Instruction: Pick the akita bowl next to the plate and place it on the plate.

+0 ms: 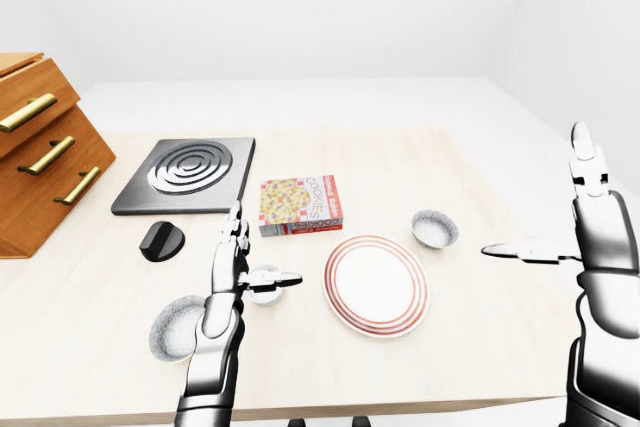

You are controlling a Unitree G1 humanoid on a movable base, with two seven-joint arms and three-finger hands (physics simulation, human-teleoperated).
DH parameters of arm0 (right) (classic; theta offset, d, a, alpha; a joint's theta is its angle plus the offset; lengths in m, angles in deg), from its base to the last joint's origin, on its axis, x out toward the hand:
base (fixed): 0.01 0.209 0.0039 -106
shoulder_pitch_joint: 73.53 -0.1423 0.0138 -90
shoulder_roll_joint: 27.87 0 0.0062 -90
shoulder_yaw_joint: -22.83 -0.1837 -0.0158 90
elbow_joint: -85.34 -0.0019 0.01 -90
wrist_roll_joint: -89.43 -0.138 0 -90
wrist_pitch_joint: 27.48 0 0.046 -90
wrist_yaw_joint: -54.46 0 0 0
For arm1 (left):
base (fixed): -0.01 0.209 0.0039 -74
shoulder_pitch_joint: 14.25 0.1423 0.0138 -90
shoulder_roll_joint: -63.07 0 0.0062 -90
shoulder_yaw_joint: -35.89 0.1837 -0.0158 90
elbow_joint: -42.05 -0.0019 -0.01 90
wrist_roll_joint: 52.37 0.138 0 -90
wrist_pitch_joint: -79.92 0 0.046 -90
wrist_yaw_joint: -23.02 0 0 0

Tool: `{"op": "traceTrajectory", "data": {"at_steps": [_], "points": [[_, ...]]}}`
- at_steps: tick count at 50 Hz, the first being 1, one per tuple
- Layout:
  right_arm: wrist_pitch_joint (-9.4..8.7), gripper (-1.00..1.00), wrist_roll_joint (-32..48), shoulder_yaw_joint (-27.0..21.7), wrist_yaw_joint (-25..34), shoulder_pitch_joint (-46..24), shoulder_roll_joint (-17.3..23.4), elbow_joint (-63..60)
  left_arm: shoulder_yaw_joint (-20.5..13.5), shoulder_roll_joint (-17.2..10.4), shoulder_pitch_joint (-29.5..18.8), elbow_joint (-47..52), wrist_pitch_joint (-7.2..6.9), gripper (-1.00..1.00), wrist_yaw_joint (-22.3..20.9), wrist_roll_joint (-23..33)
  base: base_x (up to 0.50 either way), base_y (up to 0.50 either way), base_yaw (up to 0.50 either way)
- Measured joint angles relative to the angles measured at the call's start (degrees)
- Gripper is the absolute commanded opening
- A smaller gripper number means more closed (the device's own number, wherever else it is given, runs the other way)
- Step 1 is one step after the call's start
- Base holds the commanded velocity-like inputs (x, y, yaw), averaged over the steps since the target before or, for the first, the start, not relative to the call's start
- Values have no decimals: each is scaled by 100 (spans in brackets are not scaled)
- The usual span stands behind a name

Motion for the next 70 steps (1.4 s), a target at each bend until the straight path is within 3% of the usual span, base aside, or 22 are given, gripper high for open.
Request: {"op": "traceTrajectory", "data": {"at_steps": [41,47,53,60,70], "points": [[0,100,171,-104,25,-55,56,67,-1,-1,-3,1,-11,100,3,-4,0,0,0],[625,100,2179,727,-1174,113,-61,551,1,3,-11,-31,12,100,18,0,0,0,0],[994,100,3607,1195,-1918,163,-153,883,3,3,-15,-50,26,100,26,1,0,0,0],[1000,100,4627,1475,-2461,141,-177,1131,6,4,-22,-86,56,100,31,5,0,0,0],[1000,100,5320,1646,-2836,98,-173,1303,8,4,-21,-101,70,100,36,9,0,0,0]]}}
